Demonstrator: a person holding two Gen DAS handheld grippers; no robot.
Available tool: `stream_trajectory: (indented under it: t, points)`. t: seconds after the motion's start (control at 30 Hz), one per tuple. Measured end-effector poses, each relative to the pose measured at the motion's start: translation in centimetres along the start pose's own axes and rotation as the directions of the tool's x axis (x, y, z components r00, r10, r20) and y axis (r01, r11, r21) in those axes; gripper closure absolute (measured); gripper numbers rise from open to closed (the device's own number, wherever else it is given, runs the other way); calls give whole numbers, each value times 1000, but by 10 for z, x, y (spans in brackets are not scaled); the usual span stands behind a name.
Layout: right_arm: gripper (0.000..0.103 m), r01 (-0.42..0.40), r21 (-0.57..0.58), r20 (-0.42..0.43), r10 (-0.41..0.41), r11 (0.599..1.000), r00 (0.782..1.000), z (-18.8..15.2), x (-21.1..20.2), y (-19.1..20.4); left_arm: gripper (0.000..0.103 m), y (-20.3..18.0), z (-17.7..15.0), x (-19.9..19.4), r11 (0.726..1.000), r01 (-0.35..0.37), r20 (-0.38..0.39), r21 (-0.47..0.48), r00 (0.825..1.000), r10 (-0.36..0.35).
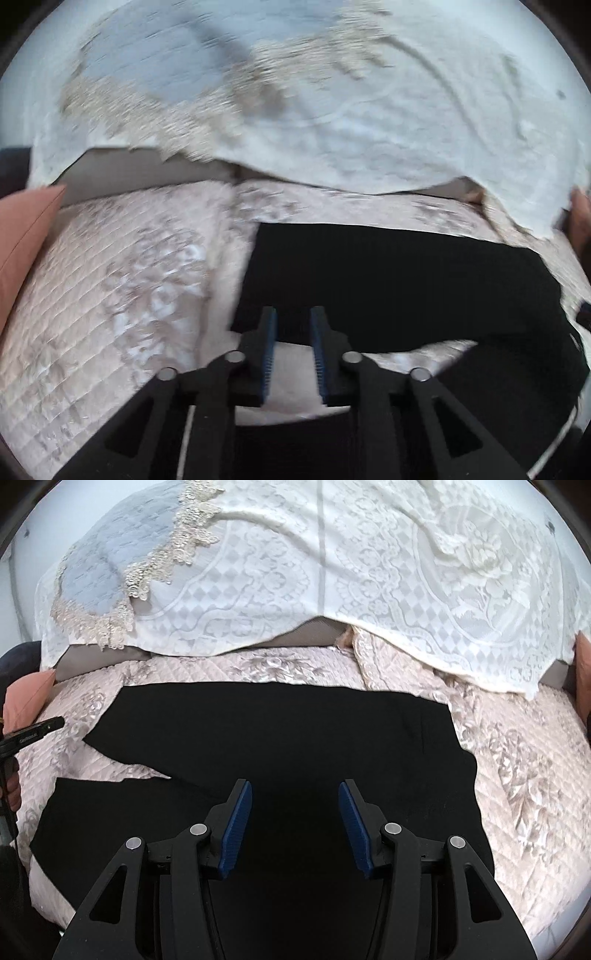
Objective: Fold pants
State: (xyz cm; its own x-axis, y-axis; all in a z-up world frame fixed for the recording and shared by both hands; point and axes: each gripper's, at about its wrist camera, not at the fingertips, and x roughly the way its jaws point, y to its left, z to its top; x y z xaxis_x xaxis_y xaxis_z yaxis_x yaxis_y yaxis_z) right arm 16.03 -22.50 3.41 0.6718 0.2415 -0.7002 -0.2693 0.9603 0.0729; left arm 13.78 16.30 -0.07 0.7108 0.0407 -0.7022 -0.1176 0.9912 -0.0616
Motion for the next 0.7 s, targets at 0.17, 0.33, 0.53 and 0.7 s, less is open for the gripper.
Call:
stream_trajectory:
  t: [0.17, 0.33, 0.53, 0.7]
  points:
    - [53, -9, -28, -1, 9, 1000, 1000, 4, 0, 4, 79, -36, -2, -5, 992, 96, -3, 80, 995, -96]
    - [53, -7, -47, -3, 7, 999, 1000, 4, 0, 1, 79, -54, -1, 2, 984, 135, -26, 113, 991, -133]
    - [53, -3, -71, -23, 1, 997, 1000, 9, 12, -6, 79, -64, 5, 11, 977, 150, -47, 151, 988, -144]
    - [53, -43, -90, -38, 40, 995, 998, 15, 26, -7, 79, -71, 13, 21, 974, 134, -49, 180, 991, -127]
